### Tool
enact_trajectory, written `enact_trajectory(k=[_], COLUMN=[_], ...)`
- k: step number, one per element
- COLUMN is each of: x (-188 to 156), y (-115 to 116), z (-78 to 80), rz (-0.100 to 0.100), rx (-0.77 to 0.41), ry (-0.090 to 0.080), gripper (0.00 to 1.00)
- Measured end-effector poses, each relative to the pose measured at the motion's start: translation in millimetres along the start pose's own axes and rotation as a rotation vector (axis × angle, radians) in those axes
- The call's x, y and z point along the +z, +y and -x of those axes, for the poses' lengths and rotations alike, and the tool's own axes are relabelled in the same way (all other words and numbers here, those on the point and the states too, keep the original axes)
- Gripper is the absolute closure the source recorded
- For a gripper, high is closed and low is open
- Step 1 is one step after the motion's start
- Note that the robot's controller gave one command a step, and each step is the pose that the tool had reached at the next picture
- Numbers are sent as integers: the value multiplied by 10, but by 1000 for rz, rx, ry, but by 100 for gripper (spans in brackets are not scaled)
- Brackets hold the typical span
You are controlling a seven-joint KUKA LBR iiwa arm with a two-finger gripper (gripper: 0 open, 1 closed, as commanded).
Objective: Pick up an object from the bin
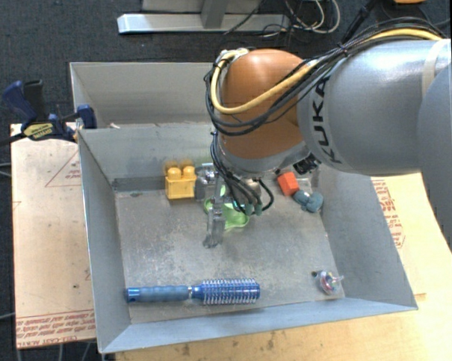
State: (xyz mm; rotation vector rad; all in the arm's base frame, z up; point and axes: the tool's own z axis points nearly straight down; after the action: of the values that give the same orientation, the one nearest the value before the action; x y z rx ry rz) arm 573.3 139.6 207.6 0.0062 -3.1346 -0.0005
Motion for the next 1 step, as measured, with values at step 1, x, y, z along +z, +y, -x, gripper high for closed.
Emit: enact_trajectory(k=[1], x=[1006], y=[-645], z=[-788], rz=[-3], rx=[-59], ry=[6], gripper=[0])
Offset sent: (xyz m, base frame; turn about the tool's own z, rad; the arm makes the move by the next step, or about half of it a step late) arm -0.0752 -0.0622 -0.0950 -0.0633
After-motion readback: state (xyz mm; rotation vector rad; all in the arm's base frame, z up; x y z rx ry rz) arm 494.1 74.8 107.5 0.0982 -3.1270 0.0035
